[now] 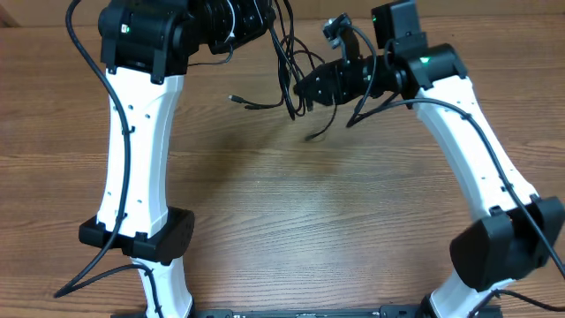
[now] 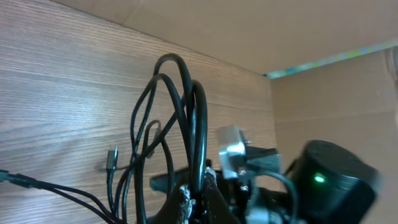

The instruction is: Untangle cables

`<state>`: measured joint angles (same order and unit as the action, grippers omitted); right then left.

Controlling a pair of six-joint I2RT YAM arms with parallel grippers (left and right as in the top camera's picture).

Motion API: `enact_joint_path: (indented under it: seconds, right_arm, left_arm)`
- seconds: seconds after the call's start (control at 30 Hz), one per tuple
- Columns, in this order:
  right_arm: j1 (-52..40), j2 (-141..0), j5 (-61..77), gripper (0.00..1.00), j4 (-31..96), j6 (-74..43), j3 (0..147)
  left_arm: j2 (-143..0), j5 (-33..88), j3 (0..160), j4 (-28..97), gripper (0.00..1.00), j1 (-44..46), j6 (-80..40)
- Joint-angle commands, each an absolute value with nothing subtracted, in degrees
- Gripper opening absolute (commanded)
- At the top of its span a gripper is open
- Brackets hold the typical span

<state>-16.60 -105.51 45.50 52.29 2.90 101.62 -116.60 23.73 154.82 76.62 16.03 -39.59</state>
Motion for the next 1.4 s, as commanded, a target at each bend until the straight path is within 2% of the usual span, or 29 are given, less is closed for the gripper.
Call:
enact_joint_path:
  seconds: [0.0,0.03,0.2,0.23,0.3,0.33,0.37,0.43,0.47,0.5,0.53,0.57,0.87,1.2,1.23,1.27,1.3,1.37]
  right_arm:
    - [-17.43,-104.38,48.14,0.58,50.98,2.98,102.35]
    - [-17.8,-104.38,48.12,0.55,50.78,2.98,102.35]
    - [-20.36,-104.4,48.07,0.56,48.82,2.98,102.35]
    - [-20.84,-104.4,48.07,0.48,48.49,2.96,102.35]
    - [-21.5,-104.4,48.03,0.43,48.23,2.98,102.35]
    - [-21.69,-104.4,47.72,0.49,48.27,2.98,102.35]
    - [-21.8,-104.4,46.98,0.63,48.45,2.96,102.35]
    - [-21.8,-104.4,46.09,0.63,49.15,2.96,102.35]
    - [-21.8,-104.4,46.13,0.55,49.32,2.96,102.35]
    - [-21.8,-104.4,46.11,0.35,49.43,2.96,102.35]
    - [-21.8,-104.4,46.11,0.09,49.63,2.96,102.35]
    - [-21.8,-104.4,45.43,0.04,50.04,2.96,102.35]
    - [-19.88,-104.4,35.14,0.04,52.84,2.96,102.35]
    - [-8.16,-104.4,33.69,0.04,57.04,3.07,102.35]
    - [-7.42,-104.4,35.38,0.07,57.98,3.75,102.35]
    - [-7.38,-104.4,37.23,0.22,58.5,4.86,102.35]
    - [-7.6,-104.38,42.92,0.7,59.27,6.59,102.35]
    - [-7.84,-104.38,49.32,0.76,58.85,8.25,102.35]
  left_arm:
    - [-116.44,25.12,157.38,75.57,0.04,16.32,-42.3]
    - [-116.44,25.54,157.42,75.31,0.04,16.32,-42.52]
    - [-116.44,28.34,157.4,73.34,0.04,17.26,-43.83]
    - [-116.44,28.56,157.42,72.79,0.04,17.69,-43.99]
    - [-116.44,28.71,157.4,72.16,0.04,18.09,-44.05]
    - [-116.44,29.06,157.42,71.9,0.04,18.2,-44.58]
    - [-116.44,29.17,157.4,71.68,0.04,18.2,-44.64]
    - [-116.36,29.26,157.42,71.9,0.04,18.17,-44.58]
    - [-116.33,29.34,157.4,71.99,0.04,18.13,-44.58]
    - [-116.31,29.71,157.42,71.88,0.04,18.13,-44.62]
    - [-116.31,30.2,157.42,71.68,0.04,18.13,-44.64]
    - [-116.31,30.52,157.4,71.18,0.04,18.13,-44.91]
    - [-113.14,30.74,157.69,69.82,0.04,14.46,-45.15]
    - [-108.36,31.38,157.69,72.03,0.04,6.48,-43.27]
    - [-108.31,31.44,157.67,72.16,0.04,6.37,-43.09]
    - [-108.33,31.35,157.67,72.16,0.04,6.37,-42.98]
    - [-108.36,29.17,157.67,72.44,0.04,6.81,-42.57]
    - [-108.36,22.87,157.67,74.15,0.04,7.18,-42.78]
